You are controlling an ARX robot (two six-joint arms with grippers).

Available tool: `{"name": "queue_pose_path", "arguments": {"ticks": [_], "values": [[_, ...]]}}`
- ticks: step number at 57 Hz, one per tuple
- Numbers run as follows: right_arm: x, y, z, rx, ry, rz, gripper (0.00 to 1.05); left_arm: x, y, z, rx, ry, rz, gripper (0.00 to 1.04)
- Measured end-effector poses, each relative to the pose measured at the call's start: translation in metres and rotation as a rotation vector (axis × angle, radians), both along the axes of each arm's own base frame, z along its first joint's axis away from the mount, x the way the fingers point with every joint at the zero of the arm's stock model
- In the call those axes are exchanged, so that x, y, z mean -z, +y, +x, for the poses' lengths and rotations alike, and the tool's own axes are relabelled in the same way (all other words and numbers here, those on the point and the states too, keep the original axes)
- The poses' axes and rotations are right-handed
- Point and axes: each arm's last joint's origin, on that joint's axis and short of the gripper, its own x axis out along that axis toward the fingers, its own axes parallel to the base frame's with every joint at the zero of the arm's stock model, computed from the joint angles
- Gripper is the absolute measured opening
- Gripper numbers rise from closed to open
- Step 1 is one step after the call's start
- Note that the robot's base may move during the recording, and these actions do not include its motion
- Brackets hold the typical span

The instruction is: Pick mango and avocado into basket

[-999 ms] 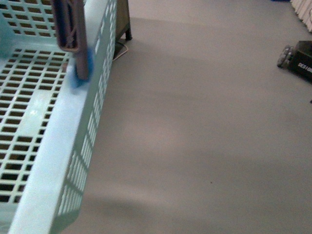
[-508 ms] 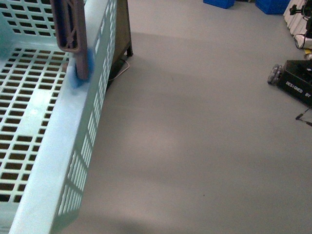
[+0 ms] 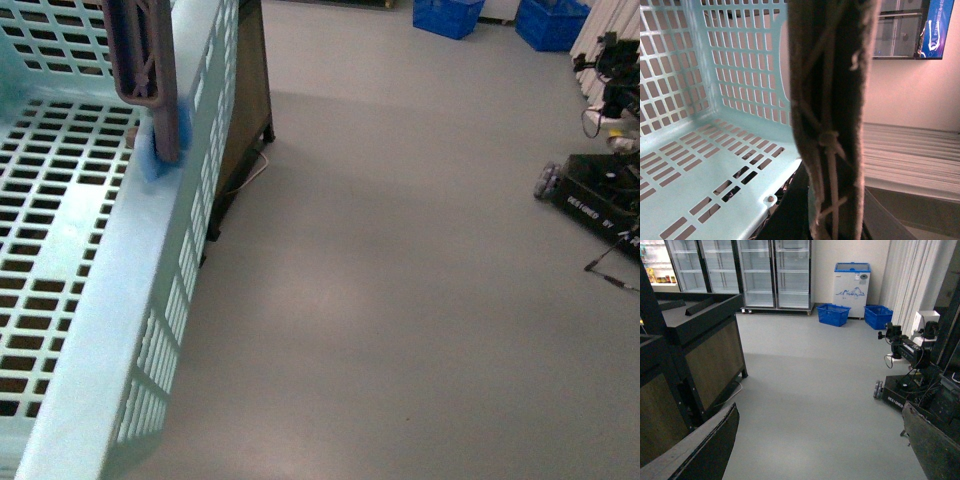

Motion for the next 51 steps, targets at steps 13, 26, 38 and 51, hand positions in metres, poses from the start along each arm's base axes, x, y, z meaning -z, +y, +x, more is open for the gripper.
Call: {"name": "queue_pose_path", "arguments": {"ticks": [13,26,38,51], "values": [[0.0000,0.0000,0.0000,-0.001,0.000,0.000,0.97,-0.0011,0.0003,-0.0006,0.000,-0.004,-0.001,0.10],[0.0000,0.0000,0.0000,-0.001,0.000,0.000,0.97,-0.0009,0.0002,-0.0005,0.000,-0.004,-0.001,0.10],[0.0000,0.0000,0.0000,-0.001,0.000,0.000,0.97,-0.0009,0.0002,-0.0005,0.000,-0.003,-0.001,0.10],[0.0000,0.0000,0.0000,-0.002,0.000,0.000,0.97,-0.0001,0.0001,-0.0002,0.000,-0.001,0.000,0.10]]}}
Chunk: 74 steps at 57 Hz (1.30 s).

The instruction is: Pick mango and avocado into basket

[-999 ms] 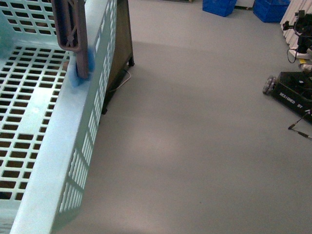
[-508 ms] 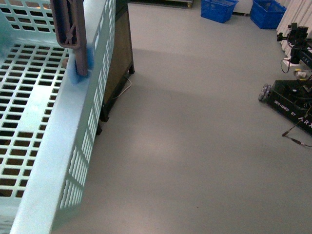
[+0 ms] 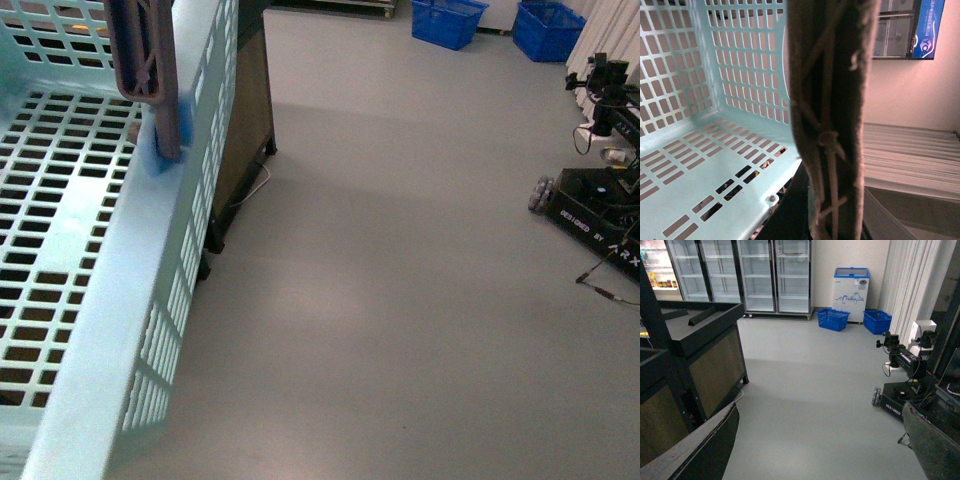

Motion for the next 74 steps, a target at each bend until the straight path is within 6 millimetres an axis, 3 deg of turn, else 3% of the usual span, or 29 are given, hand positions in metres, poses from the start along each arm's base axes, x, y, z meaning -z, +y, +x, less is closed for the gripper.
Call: {"name": "queue_pose_path", "arguments": {"ticks": [74], "values": [[0.0000,0.0001,0.0000,-0.003,0.000,0.000,0.97,-0.0001,-0.0005,-0.0002,0.004,0.000,-0.005,0.10]]}}
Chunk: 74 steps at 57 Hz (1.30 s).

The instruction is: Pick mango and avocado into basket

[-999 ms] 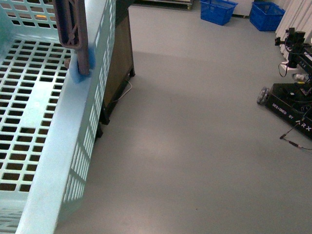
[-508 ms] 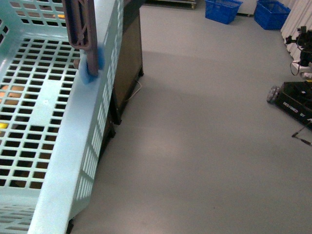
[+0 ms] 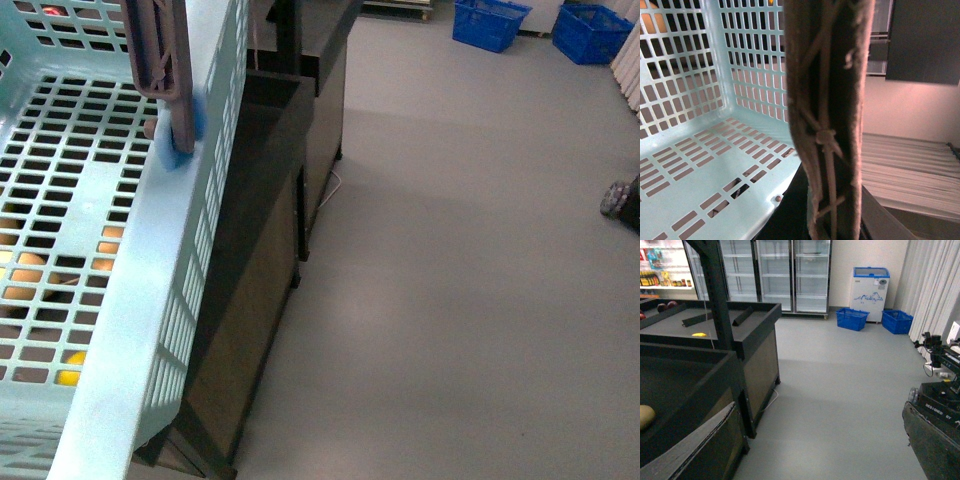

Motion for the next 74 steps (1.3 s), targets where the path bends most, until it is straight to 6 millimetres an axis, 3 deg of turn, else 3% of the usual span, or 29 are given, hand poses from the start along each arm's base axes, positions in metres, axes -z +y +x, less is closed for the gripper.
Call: {"name": "queue_pose_path", "arguments": {"ticks": [74], "values": [[0.0001,0.0000,0.0000,0.001,0.001,0.000,0.97,0.0015,0.0000,0.0003,-0.001,0.004,0.003,0.10]]}}
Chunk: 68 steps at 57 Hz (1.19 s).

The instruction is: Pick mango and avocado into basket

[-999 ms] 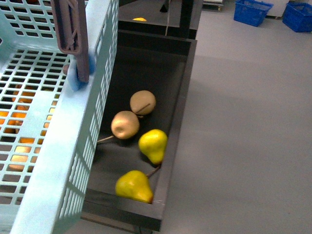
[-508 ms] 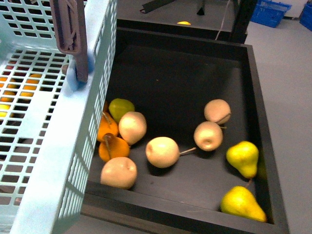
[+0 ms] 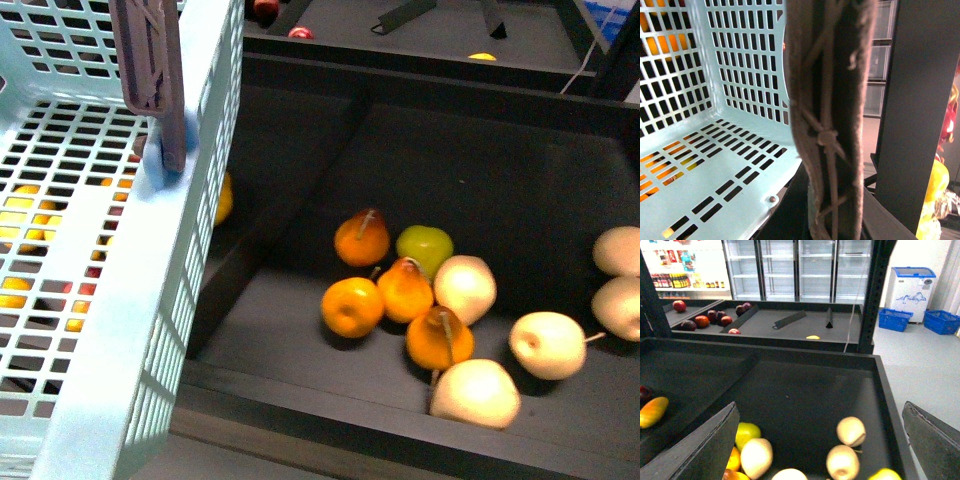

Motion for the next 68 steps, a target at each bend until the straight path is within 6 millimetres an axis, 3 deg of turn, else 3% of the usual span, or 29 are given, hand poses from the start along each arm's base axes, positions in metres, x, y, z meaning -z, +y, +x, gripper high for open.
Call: {"name": "queue_pose_path", "arguments": {"ticks": [68], "values": [[-0.0001,0.0000,0.0000,-0.001,-0.001,0.000,0.97,-0.0009,0.0004,-0.0003,-0.002,-0.004,0.001,0.10]]}}
